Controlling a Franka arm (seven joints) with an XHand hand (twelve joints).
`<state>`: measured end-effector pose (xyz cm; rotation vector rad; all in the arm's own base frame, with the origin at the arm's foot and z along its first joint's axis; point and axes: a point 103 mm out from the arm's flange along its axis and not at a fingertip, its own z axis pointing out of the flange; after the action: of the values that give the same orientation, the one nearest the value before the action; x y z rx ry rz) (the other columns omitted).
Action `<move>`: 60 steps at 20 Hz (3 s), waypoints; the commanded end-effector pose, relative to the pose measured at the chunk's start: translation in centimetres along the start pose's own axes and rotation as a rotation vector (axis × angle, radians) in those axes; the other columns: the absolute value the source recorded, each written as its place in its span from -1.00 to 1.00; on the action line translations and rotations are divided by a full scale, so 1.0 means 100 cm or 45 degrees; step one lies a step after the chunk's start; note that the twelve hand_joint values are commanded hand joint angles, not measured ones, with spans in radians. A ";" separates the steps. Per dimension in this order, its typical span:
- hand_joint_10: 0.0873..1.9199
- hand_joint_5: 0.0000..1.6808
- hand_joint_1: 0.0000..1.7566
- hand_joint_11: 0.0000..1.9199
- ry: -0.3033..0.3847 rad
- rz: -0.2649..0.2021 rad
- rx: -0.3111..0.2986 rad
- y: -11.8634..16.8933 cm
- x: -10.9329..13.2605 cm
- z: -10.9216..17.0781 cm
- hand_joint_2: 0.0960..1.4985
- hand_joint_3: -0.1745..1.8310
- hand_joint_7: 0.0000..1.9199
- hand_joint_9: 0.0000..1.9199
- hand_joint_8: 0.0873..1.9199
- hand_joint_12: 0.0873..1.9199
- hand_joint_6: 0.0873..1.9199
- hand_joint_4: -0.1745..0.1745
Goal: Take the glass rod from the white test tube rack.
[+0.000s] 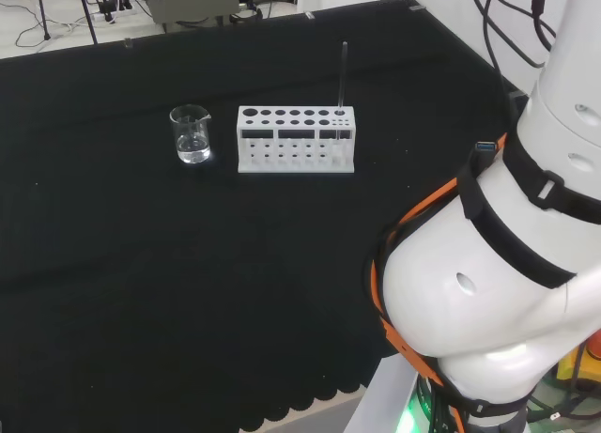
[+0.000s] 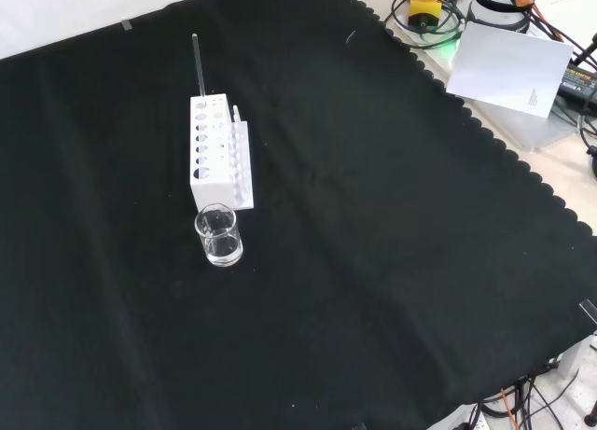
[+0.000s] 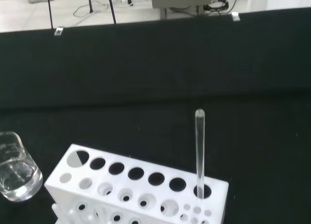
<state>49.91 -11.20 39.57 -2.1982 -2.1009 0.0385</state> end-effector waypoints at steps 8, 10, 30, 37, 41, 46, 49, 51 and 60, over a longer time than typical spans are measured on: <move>-0.13 -0.59 -0.28 -0.79 0.003 0.002 0.056 0.016 -0.017 0.047 0.13 -0.22 -0.65 -0.47 -0.09 0.47 -0.82 -1.00; -0.12 -0.63 -0.28 -0.79 0.003 0.006 0.066 0.017 -0.020 0.053 0.13 -0.22 -0.65 -0.49 -0.09 0.47 -0.74 -1.00; -0.16 -0.71 -0.28 -0.80 -0.003 0.011 0.140 0.017 -0.030 0.103 0.13 -0.21 -0.52 -0.36 -0.10 0.48 -0.51 -1.00; -0.17 -0.71 -0.27 -0.77 -0.017 -0.008 0.164 0.018 -0.021 0.115 0.13 -0.21 -0.45 -0.29 -0.09 0.47 -0.48 -1.00; -0.18 -0.70 -0.26 -0.73 -0.008 -0.010 0.194 0.021 -0.023 0.123 0.13 -0.21 -0.39 -0.22 -0.09 0.46 -0.45 -1.00; -0.18 -0.68 -0.26 -0.68 -0.028 -0.015 0.205 0.025 -0.025 0.131 0.13 -0.21 -0.28 -0.11 -0.08 0.46 -0.42 -1.00; -0.16 -0.67 -0.25 -0.66 -0.030 -0.016 0.216 0.028 -0.025 0.136 0.14 -0.21 -0.23 -0.06 -0.07 0.46 -0.40 -1.00; -0.15 -0.67 -0.24 -0.65 -0.033 -0.019 0.214 0.029 -0.027 0.138 0.14 -0.21 -0.20 -0.01 -0.07 0.46 -0.38 -1.00; -0.08 -0.62 -0.21 -0.55 -0.022 -0.018 0.235 0.032 -0.027 0.140 0.14 -0.21 -0.06 0.12 -0.04 0.43 -0.24 -1.00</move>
<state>51.71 -13.24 25.21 -2.0858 -2.0335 0.2405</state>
